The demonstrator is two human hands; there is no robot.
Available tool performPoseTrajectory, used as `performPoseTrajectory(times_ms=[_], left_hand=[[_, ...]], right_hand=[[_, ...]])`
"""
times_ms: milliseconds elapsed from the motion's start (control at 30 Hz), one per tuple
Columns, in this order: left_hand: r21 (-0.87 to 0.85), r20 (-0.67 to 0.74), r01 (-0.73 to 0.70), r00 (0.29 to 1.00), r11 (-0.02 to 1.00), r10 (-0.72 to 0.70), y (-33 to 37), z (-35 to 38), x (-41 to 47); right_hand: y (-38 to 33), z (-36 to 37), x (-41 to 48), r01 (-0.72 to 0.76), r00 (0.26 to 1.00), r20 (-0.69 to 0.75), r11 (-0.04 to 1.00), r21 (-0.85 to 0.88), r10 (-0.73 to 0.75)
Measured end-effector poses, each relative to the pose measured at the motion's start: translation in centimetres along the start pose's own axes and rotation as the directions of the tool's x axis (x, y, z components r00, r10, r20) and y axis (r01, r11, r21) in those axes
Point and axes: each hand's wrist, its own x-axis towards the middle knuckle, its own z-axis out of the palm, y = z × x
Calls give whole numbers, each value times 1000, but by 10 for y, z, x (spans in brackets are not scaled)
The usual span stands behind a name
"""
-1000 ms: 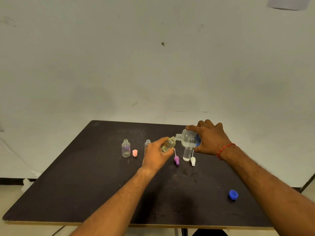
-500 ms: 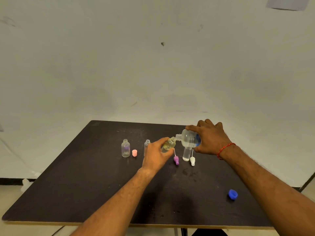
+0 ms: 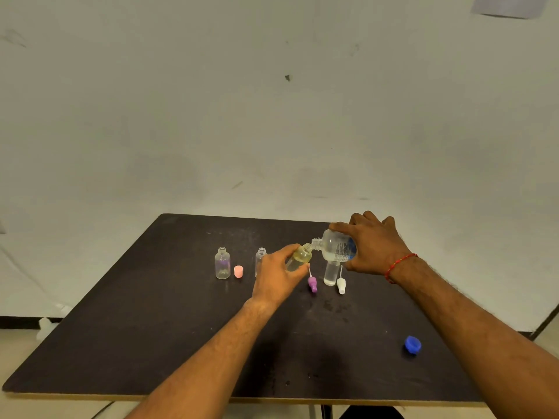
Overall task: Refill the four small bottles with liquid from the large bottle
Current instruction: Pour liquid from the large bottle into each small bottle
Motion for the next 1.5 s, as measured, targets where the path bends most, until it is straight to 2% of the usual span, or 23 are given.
performPoseTrajectory(times_ms=[767,1067,1500], left_hand=[[-1,21,15,1000,1000,-15,-6,9,3],[5,25,38,999,999,-38,-12,16,10],[131,54,208,975,969,-216,-41,38,25]], right_hand=[[2,5,-9,-39,999,27,999,28,38],[0,32,-17,-130,992,37,966,223,125],[17,62,-52,-318,941,82,782,536,327]])
